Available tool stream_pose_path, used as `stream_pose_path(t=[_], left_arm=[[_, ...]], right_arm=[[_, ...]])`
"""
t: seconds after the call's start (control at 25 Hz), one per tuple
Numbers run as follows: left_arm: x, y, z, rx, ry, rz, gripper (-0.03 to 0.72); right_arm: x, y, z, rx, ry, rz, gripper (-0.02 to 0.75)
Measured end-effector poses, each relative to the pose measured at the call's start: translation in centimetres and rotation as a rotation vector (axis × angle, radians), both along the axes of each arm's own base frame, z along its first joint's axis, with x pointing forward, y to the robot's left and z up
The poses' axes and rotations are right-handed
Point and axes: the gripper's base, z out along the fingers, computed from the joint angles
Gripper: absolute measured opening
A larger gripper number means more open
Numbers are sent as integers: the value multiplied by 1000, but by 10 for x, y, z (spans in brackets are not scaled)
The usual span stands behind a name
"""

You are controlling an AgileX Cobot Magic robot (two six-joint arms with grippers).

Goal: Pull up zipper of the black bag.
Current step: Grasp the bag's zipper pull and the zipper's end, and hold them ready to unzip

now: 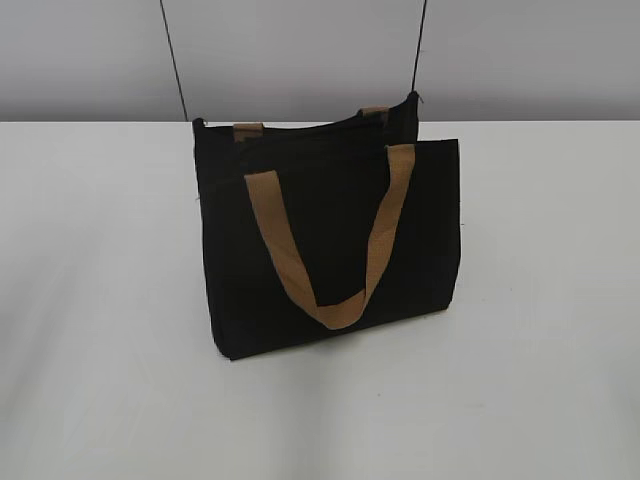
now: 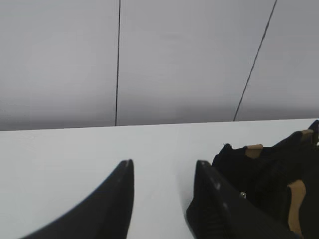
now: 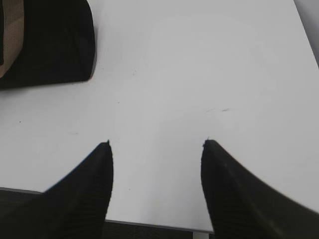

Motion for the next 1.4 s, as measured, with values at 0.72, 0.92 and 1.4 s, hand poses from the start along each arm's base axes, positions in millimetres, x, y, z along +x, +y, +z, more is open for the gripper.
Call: stream_pose_path(t=[0.72,0.92,1.4], left_arm=[[112,-50,-98,12,51,-37,307],[108,-62,-143,-7,102,-63,307],[111,-92,-206,143,108,-326,351]], right_arm=[[0,0,0,0,0,0,442],[0,0,0,0,0,0,442],[0,0,0,1,0,0,442]])
